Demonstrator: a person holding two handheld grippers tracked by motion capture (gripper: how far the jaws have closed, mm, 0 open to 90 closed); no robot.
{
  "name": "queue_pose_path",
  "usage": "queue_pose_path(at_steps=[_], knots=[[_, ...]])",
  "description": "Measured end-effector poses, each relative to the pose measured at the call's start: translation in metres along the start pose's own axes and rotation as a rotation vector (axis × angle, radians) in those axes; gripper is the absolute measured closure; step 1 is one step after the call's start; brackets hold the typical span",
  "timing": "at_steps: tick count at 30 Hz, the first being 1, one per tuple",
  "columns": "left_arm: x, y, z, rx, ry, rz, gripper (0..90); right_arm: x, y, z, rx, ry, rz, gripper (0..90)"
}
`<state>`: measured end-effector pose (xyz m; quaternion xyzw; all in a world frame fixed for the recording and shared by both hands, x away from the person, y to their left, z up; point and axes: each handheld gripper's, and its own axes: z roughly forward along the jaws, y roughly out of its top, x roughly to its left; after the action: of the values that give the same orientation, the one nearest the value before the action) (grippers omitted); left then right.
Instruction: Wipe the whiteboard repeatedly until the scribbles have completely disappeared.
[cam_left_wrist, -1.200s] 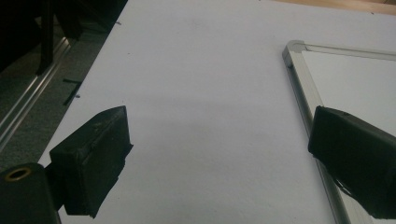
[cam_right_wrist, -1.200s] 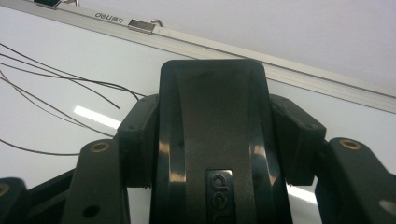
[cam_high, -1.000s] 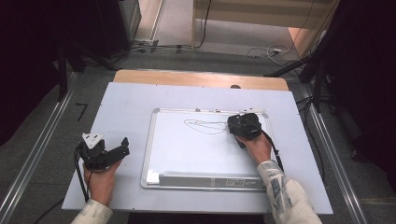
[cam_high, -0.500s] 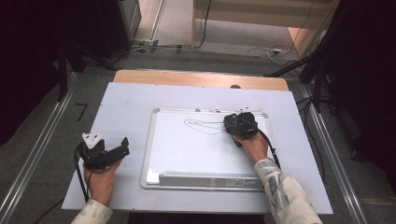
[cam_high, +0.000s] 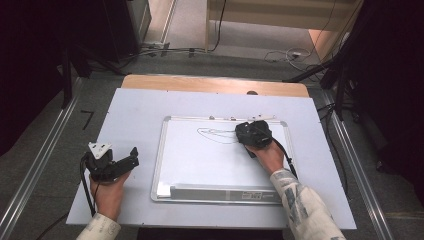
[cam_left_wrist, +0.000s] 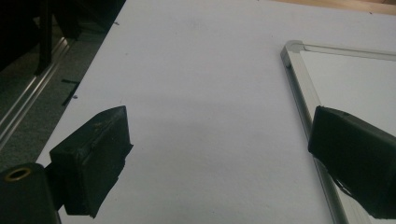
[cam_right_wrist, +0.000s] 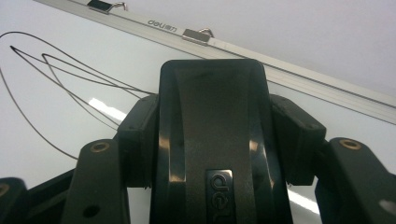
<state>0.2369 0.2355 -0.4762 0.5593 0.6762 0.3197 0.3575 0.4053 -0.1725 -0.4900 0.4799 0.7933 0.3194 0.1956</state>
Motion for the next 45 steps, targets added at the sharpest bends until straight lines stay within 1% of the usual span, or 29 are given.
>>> queue_pose_path(at_steps=[9,18,35,41,45], knots=[[0.0,0.0,0.0,0.002,-0.002,0.0,6.1,0.006,0.002,0.002,-0.004,0.021,-0.015,38.6],[0.0,0.0,0.0,0.0,-0.003,-0.004,6.1,0.017,0.007,0.007,0.002,0.031,-0.036,38.6],[0.0,0.0,0.001,-0.001,-0.004,-0.007,6.1,0.036,0.012,0.012,0.004,0.053,-0.058,38.6],[0.002,0.0,0.0,0.002,-0.004,-0.007,6.1,0.035,0.012,0.011,0.01,0.049,-0.064,38.6],[0.003,-0.001,-0.001,0.002,-0.002,-0.01,6.1,0.03,0.009,0.009,0.014,0.049,-0.054,38.6]])
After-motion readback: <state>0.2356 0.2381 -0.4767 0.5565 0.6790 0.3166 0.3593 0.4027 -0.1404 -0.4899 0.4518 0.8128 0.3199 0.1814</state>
